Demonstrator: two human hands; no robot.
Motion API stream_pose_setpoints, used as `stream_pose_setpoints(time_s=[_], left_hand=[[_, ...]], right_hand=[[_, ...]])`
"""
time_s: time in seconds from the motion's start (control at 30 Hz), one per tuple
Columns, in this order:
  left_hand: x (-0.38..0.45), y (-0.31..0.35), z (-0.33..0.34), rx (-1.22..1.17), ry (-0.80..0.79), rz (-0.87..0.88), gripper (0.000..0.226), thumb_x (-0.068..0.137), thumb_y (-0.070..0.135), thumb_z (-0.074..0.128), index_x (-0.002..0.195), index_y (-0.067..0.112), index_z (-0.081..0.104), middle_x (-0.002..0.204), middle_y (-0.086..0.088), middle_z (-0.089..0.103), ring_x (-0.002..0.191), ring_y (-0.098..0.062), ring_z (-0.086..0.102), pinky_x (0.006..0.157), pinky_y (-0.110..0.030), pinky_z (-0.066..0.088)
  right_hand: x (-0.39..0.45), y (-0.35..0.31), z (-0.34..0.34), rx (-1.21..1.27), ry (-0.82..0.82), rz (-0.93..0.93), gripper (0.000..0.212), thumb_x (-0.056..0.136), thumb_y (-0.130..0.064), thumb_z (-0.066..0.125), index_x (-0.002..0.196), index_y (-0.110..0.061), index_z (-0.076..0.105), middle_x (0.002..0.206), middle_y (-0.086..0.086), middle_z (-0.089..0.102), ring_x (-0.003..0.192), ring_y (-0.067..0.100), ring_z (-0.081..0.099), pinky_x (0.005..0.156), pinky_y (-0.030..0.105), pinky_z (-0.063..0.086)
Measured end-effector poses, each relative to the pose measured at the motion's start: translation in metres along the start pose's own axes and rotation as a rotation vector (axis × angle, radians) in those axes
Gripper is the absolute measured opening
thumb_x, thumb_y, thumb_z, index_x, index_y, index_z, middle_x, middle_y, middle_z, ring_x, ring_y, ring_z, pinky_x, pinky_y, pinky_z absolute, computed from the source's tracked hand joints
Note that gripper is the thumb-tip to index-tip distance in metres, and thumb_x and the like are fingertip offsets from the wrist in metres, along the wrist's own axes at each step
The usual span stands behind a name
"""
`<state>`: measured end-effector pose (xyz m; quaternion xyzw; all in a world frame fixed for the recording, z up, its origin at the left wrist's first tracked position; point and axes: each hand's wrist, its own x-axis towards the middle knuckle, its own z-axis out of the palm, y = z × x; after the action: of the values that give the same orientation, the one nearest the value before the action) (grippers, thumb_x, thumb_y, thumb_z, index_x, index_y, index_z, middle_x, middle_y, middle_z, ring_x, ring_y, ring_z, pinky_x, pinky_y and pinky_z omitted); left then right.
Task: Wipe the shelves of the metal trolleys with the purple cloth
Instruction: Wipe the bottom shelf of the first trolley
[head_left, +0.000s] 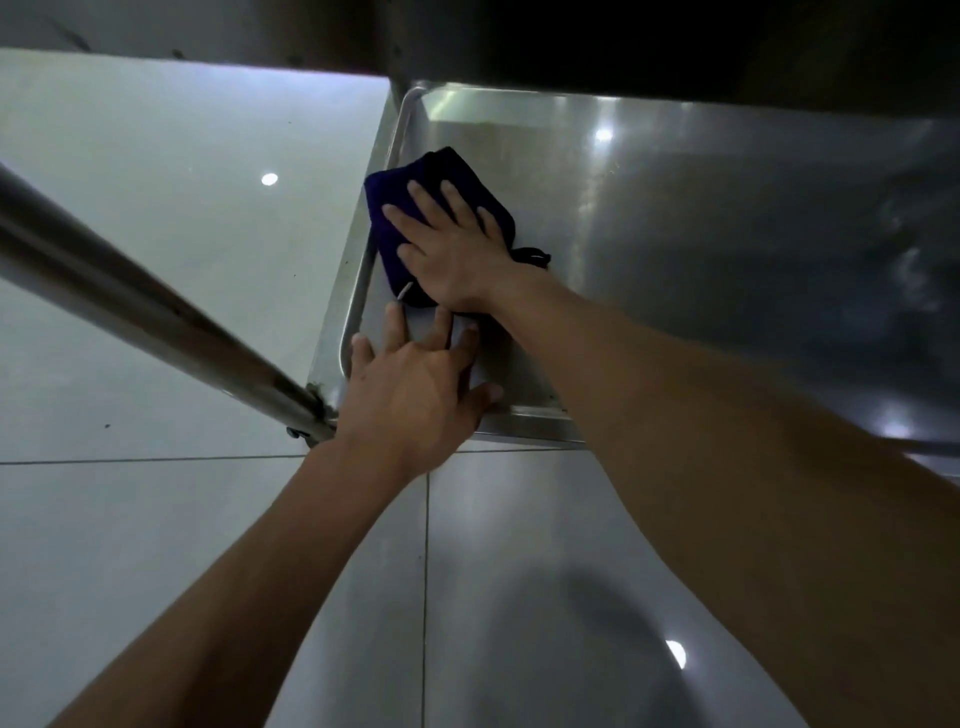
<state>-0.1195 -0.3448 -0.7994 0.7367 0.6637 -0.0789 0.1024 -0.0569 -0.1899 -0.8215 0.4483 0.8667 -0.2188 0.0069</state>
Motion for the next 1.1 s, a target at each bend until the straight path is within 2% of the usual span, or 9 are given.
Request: stream_pose_setpoints(time_s=[0.17,0.4,0.5,0.57,0.67,0.73,0.83,0.97,1.1], left_hand=[[0.002,0.003,0.002,-0.017,0.005,-0.02,0.073,0.095,0.064,0.037,0.157,0.032,0.016,0.162,0.0,0.026,0.145,-0.044,0.022,0.109,-0.064,0.032],[0.0,0.01,0.006,-0.019,0.002,-0.082,0.074,0.089,0.072,0.027,0.153,0.034,0.023,0.166,-0.002,0.02,0.148,-0.043,0.017,0.112,-0.064,0.029],[-0.003,0.026,0.004,-0.002,-0.008,-0.166,0.07,0.089,0.069,0.032,0.146,0.028,0.034,0.16,-0.004,0.024,0.145,-0.043,0.021,0.107,-0.065,0.032],[0.001,0.048,-0.005,-0.005,0.04,-0.19,0.058,0.089,0.061,0.042,0.132,0.023,0.046,0.151,-0.006,0.033,0.143,-0.04,0.024,0.105,-0.065,0.034],[0.018,0.111,-0.016,-0.127,0.167,0.014,0.042,0.088,0.046,0.054,0.123,0.023,0.056,0.142,-0.006,0.045,0.137,-0.033,0.038,0.101,-0.056,0.044],[0.027,0.159,-0.015,-0.137,0.111,0.117,0.035,0.093,0.045,0.049,0.118,0.023,0.061,0.136,-0.005,0.049,0.13,-0.03,0.043,0.097,-0.053,0.048],[0.028,0.192,-0.006,0.034,0.035,0.113,0.041,0.096,0.048,0.04,0.117,0.018,0.057,0.133,-0.004,0.044,0.128,-0.03,0.039,0.093,-0.053,0.048],[0.028,0.202,-0.01,0.081,0.019,0.162,0.05,0.097,0.055,0.035,0.121,0.018,0.057,0.14,-0.006,0.04,0.129,-0.031,0.04,0.092,-0.049,0.051],[0.033,0.227,-0.011,0.172,-0.036,0.155,0.055,0.1,0.054,0.033,0.128,0.013,0.056,0.144,-0.011,0.037,0.13,-0.037,0.039,0.096,-0.047,0.05]], right_hand=[[-0.013,0.023,0.002,0.045,0.066,0.024,0.055,0.106,-0.04,0.021,0.159,-0.04,0.007,0.168,-0.009,-0.01,0.154,0.019,-0.013,0.121,0.046,-0.01],[-0.058,0.102,-0.019,0.051,0.109,0.226,0.055,0.105,-0.043,0.019,0.159,-0.042,0.008,0.168,-0.011,-0.01,0.154,0.017,-0.014,0.122,0.045,-0.009],[-0.085,0.138,-0.027,0.047,0.134,0.283,0.055,0.105,-0.043,0.019,0.159,-0.042,0.008,0.168,-0.011,-0.01,0.154,0.016,-0.014,0.123,0.044,-0.008],[-0.104,0.162,-0.032,0.028,0.139,0.314,0.054,0.106,-0.044,0.018,0.159,-0.043,0.007,0.168,-0.012,-0.011,0.154,0.016,-0.014,0.123,0.043,-0.007],[-0.132,0.196,-0.04,0.011,0.131,0.322,0.054,0.106,-0.044,0.019,0.158,-0.043,0.005,0.168,-0.012,-0.011,0.154,0.016,-0.014,0.123,0.044,-0.005],[-0.153,0.218,-0.044,-0.009,0.123,0.32,0.055,0.105,-0.045,0.018,0.158,-0.044,0.003,0.167,-0.012,-0.012,0.154,0.016,-0.014,0.122,0.043,-0.004],[-0.194,0.25,-0.049,-0.027,0.097,0.316,0.055,0.106,-0.045,0.018,0.158,-0.044,0.002,0.167,-0.013,-0.013,0.154,0.016,-0.014,0.122,0.043,-0.003],[-0.268,0.273,-0.049,-0.049,0.071,0.284,0.055,0.108,-0.043,0.019,0.159,-0.04,-0.001,0.167,-0.01,-0.014,0.154,0.019,-0.014,0.123,0.046,-0.001],[-0.34,0.272,-0.034,-0.056,0.12,0.26,0.055,0.109,-0.04,0.02,0.16,-0.036,-0.001,0.168,-0.005,-0.012,0.154,0.022,-0.011,0.122,0.046,-0.002]])
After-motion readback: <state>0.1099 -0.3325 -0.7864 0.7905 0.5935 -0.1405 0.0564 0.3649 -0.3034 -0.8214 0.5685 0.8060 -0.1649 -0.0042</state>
